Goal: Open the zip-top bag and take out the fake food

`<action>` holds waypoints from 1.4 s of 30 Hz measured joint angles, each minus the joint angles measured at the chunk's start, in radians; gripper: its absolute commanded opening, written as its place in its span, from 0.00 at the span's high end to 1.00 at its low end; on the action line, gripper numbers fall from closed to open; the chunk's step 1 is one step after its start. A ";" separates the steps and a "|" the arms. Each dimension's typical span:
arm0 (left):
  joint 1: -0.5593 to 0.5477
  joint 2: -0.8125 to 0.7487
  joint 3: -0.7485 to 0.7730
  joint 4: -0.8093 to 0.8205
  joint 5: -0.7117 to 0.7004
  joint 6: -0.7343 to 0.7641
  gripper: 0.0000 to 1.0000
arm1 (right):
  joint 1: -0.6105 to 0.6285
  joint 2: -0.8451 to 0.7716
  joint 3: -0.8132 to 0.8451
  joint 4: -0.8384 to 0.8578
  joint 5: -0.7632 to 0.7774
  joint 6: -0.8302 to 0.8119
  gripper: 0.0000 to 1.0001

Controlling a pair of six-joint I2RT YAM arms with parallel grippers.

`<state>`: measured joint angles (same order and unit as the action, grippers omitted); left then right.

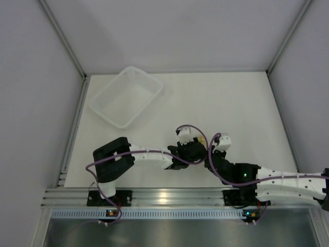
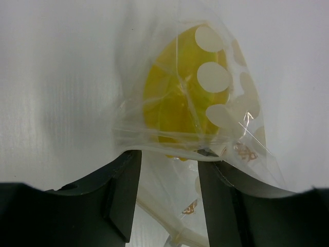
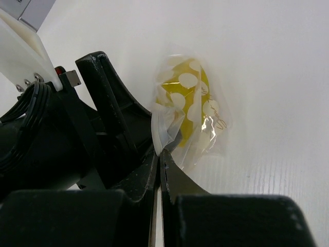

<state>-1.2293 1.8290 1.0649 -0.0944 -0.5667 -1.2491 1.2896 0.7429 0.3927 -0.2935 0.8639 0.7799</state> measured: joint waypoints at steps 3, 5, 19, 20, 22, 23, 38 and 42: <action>0.000 0.016 0.005 0.019 0.002 0.011 0.50 | -0.003 -0.014 -0.016 0.010 -0.002 0.010 1.00; 0.000 0.026 0.014 0.027 0.001 0.020 0.50 | -0.003 -0.029 -0.021 0.009 -0.002 0.010 1.00; -0.003 0.061 0.087 0.035 -0.026 0.098 0.52 | -0.010 -0.167 -0.052 -0.031 -0.005 -0.018 1.00; -0.003 0.061 0.087 0.032 -0.033 0.103 0.47 | -0.012 -0.169 -0.053 -0.041 -0.005 -0.027 1.00; -0.001 0.059 0.087 0.033 -0.033 0.111 0.45 | -0.019 -0.172 -0.053 -0.060 -0.005 -0.040 1.00; -0.002 0.057 0.087 0.034 -0.033 0.115 0.45 | -0.023 -0.172 -0.053 -0.065 -0.008 -0.047 1.00; -0.018 -0.332 -0.159 -0.021 -0.097 0.101 0.39 | -0.041 -0.058 0.148 0.006 -0.307 -0.119 1.00; -0.014 -0.412 -0.185 -0.048 -0.109 0.125 0.40 | -0.042 0.043 0.243 -0.010 -0.318 -0.126 1.00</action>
<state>-1.2430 1.4166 0.8803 -0.1425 -0.6754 -1.1240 1.2476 0.7860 0.6361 -0.3038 0.5461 0.6537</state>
